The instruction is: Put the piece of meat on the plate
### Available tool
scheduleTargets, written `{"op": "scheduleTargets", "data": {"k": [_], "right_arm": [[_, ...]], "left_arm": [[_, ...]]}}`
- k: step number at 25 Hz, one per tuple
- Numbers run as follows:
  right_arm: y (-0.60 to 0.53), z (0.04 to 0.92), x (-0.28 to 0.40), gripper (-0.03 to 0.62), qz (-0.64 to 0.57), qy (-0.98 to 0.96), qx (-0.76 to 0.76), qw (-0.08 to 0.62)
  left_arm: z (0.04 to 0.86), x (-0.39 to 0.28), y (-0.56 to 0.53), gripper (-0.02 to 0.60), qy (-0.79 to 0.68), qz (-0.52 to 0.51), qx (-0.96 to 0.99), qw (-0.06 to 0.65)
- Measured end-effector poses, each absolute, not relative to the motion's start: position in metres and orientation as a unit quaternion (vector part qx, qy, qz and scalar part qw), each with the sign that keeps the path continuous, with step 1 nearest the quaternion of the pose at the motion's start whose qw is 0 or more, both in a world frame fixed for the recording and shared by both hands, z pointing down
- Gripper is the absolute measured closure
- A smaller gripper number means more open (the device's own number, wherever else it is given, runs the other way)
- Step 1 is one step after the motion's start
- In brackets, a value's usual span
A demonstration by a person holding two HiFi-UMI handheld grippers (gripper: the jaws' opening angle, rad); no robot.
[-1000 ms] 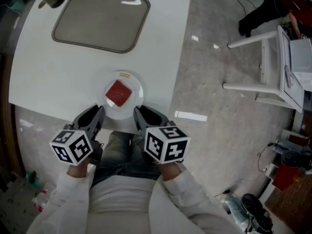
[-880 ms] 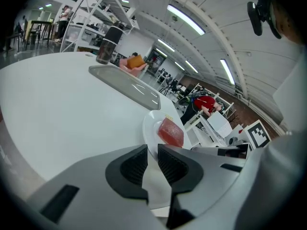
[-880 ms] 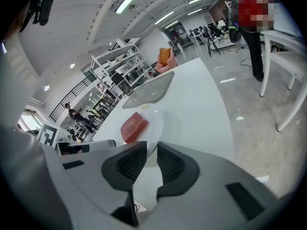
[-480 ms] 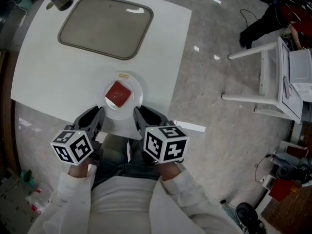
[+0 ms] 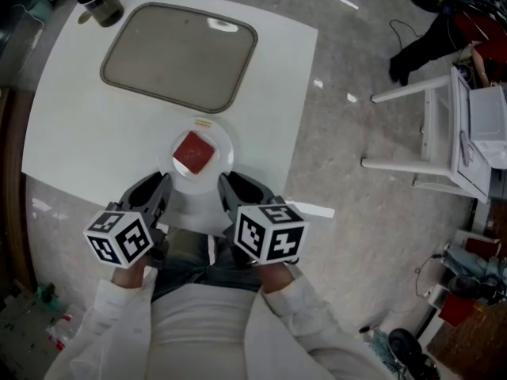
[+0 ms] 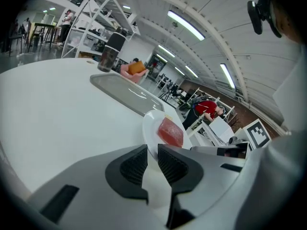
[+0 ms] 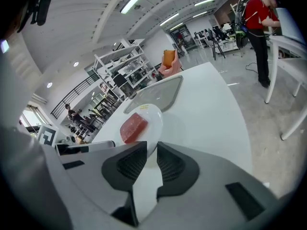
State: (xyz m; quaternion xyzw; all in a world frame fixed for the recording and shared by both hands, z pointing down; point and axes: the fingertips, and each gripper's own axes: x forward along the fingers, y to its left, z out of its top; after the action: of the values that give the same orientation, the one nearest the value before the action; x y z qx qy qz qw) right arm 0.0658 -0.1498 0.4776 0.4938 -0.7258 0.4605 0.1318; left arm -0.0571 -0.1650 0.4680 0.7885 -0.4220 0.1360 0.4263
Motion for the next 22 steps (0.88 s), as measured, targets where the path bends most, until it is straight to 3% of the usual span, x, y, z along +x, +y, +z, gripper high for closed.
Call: {"op": "scheduleTargets", "data": {"k": [22], "right_arm": [[-0.305,0.460,0.023,0.520,0.460,-0.695,0.547,0.076]], "left_arm": [[0.449,-0.097,-0.336,0.514,-0.375,0.152,0.829,0.386]]}}
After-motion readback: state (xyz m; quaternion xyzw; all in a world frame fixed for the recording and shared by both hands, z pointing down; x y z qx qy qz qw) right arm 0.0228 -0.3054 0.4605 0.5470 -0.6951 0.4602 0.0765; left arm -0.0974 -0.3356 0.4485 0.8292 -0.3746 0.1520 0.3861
